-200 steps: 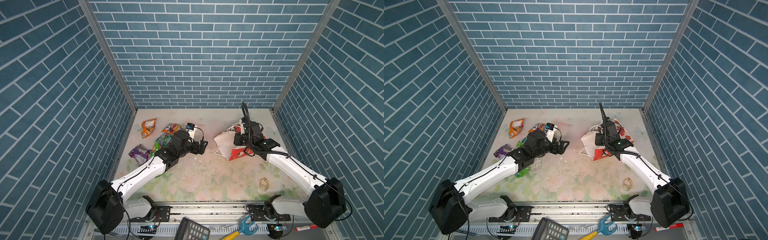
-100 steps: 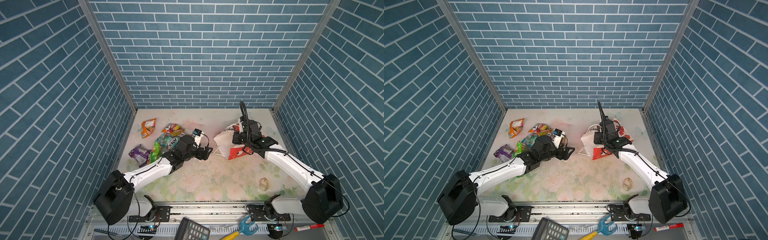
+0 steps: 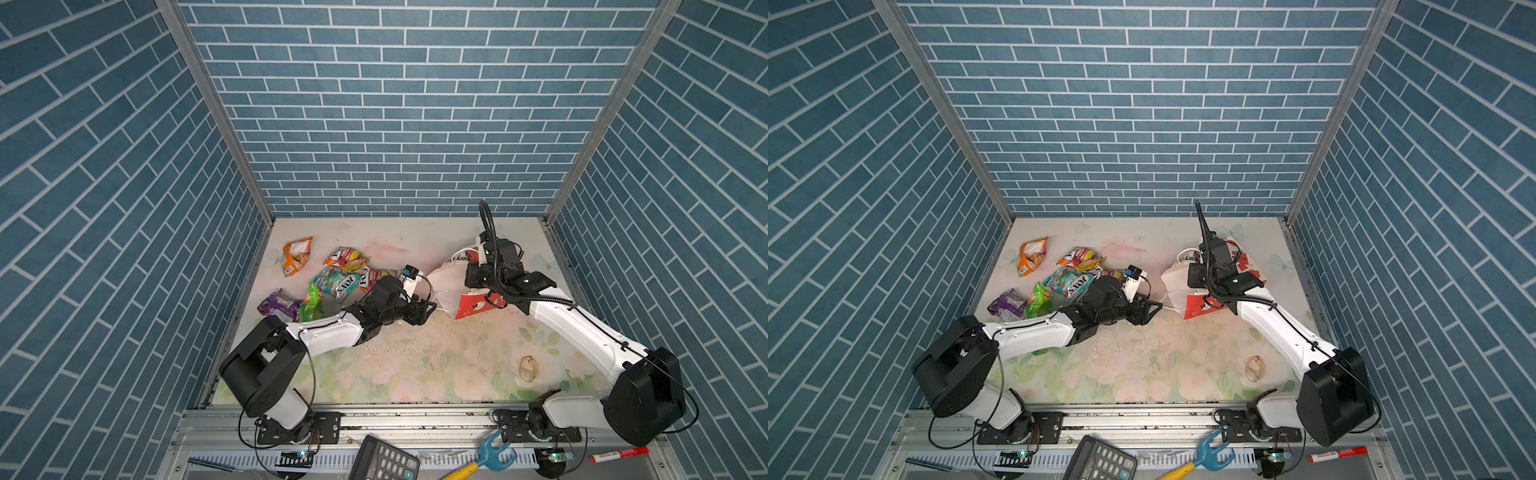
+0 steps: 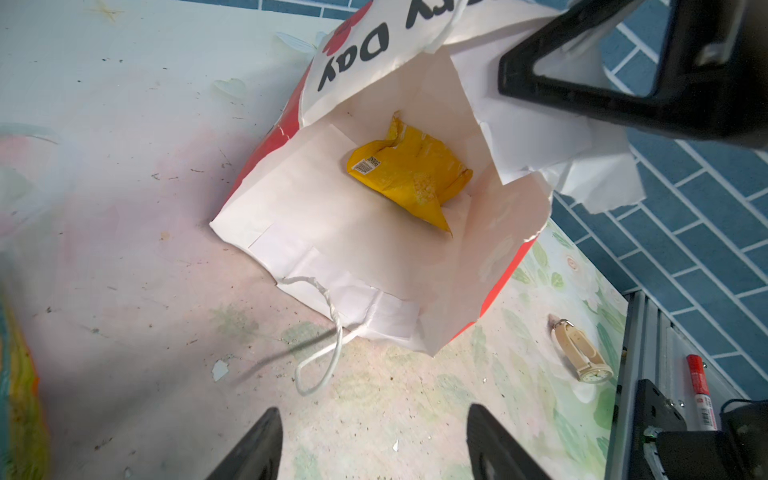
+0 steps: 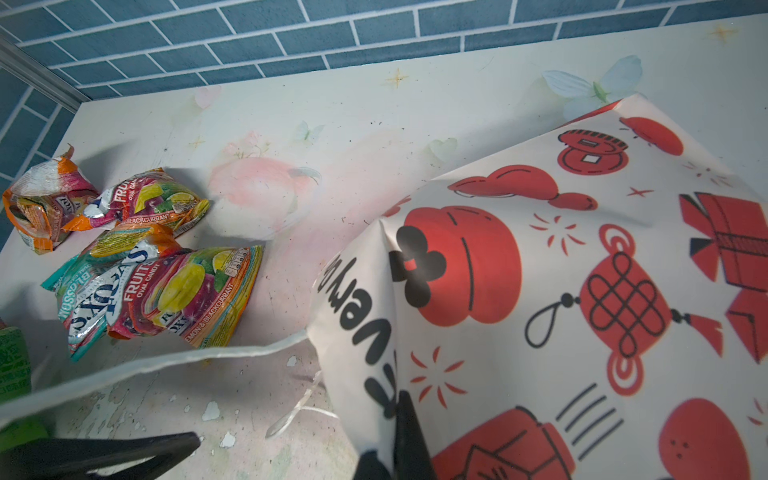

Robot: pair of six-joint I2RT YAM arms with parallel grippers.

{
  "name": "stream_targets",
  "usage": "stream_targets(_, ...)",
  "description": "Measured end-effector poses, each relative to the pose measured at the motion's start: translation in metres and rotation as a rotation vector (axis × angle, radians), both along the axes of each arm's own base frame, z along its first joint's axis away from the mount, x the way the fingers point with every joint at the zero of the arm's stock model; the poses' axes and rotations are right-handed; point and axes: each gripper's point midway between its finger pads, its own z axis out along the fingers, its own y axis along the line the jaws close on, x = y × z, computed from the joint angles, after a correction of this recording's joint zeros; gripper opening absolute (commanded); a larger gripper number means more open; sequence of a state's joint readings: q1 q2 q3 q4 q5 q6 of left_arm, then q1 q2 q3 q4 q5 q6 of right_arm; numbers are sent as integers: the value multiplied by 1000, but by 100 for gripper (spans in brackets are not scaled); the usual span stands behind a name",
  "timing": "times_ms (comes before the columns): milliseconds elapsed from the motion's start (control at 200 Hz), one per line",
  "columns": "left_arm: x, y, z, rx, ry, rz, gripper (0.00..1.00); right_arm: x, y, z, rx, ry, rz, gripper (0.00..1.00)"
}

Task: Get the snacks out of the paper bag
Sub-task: 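Move the empty left gripper back into the bag toward the yellow packet, then lower the left gripper deep into the bag and close it on the yellow packet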

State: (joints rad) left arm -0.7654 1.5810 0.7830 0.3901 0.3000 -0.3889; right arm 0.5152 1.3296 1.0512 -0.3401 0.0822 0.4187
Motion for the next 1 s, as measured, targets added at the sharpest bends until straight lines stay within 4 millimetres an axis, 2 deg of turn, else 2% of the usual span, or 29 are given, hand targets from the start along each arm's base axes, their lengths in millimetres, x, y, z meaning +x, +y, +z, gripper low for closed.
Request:
stream_targets(285,23,-36,4,-90,-20,-40,61,-4,1,6,9,-7,17,0)
stream_targets(630,36,-60,14,-147,-103,-108,60,-11,5,11,35,-2,47,0)
stream_targets(830,31,-70,-3,-131,-139,-177,58,-15,5,12,36,10,57,0)
stream_targets(1000,26,-74,-18,-110,-149,-218,57,-13,6,23,32,-9,69,0)
